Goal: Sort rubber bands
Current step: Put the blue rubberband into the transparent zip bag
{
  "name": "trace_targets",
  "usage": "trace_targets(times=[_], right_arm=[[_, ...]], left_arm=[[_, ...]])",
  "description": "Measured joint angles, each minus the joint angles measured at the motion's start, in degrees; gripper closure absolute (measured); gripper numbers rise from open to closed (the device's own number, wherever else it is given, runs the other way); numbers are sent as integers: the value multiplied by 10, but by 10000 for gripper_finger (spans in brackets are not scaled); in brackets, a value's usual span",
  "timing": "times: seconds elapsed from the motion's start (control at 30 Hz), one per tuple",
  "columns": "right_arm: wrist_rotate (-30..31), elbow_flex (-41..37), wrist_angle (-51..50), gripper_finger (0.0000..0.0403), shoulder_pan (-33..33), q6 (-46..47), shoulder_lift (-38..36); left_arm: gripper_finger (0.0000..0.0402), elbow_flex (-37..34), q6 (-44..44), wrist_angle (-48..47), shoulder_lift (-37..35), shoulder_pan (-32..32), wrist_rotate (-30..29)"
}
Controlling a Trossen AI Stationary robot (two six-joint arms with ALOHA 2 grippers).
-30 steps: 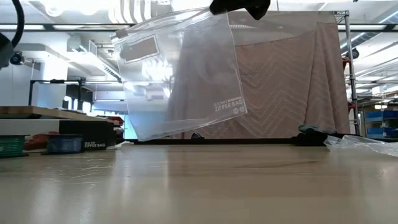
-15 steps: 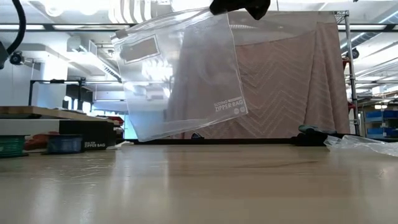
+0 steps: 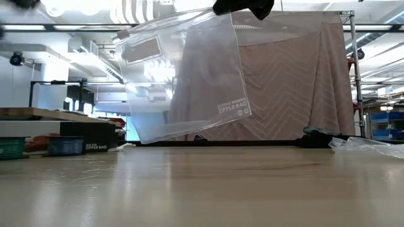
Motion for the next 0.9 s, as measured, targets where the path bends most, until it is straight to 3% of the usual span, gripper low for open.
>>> trace_targets(times=[0.3, 0.5, 0.73, 0.9], right_arm=[[0, 0, 0, 403, 0, -2, 0], [0, 0, 0, 403, 0, -3, 0], [-2, 0, 0, 403, 0, -3, 0], [-2, 0, 0, 403, 0, -3, 0]], left_arm=[[400, 106, 83, -13, -86, 1, -294], [401, 110, 203, 71, -133, 1, -455], [401, 100, 273, 149, -149, 2, -497], [401, 73, 378, 277, -149, 16, -494]])
